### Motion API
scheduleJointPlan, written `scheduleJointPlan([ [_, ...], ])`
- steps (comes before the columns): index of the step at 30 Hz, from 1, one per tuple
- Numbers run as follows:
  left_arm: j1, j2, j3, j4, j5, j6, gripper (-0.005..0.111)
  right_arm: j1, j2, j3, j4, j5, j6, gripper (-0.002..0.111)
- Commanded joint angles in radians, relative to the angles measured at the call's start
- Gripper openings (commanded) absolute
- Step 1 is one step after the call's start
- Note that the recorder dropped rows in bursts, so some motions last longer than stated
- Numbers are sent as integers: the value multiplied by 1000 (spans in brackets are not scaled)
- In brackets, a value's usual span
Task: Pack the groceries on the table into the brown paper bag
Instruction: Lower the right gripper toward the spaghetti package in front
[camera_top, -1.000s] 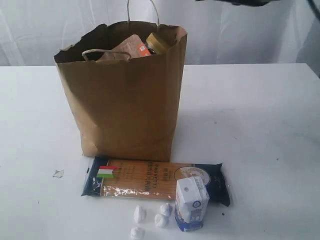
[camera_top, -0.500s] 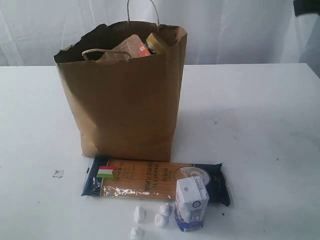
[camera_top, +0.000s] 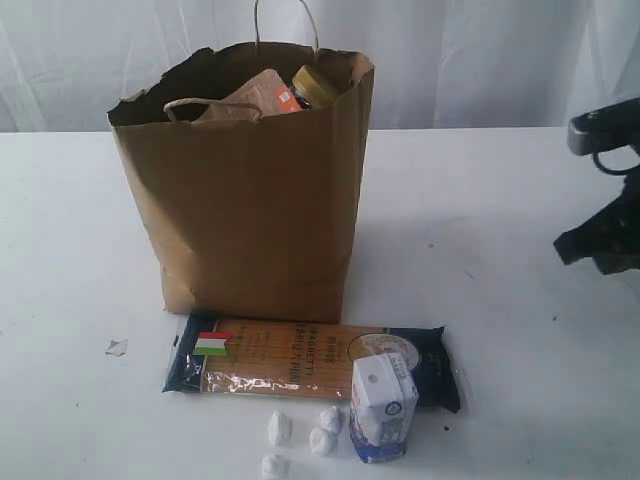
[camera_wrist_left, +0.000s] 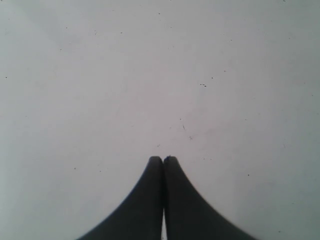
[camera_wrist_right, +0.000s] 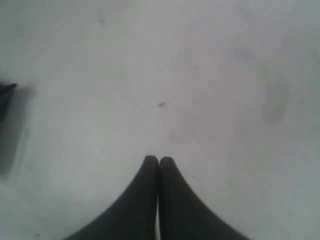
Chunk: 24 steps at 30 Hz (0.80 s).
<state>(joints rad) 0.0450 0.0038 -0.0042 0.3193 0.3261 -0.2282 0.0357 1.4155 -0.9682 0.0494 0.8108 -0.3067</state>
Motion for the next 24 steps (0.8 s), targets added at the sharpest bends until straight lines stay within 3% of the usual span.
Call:
scheduleJointPlan([
  [1, -10, -4, 4, -2, 3, -2, 0, 28, 11, 3, 250, -52, -273, 0],
  [5, -10, -4, 4, -2, 3, -2, 0, 28, 21, 3, 459, -75, -348, 0],
  [12, -10, -4, 4, -2, 3, -2, 0, 35, 68, 3, 641, 58, -592, 3],
  [15, -10, -4, 4, -2, 3, -2, 0, 51, 89, 3, 645, 63, -661, 13],
  [22, -10, -4, 4, -2, 3, -2, 0, 116, 102, 3, 645, 36, -727, 49],
  [24, -10, -4, 4, -2, 3, -2, 0, 141, 102, 4, 645, -6, -744, 51],
])
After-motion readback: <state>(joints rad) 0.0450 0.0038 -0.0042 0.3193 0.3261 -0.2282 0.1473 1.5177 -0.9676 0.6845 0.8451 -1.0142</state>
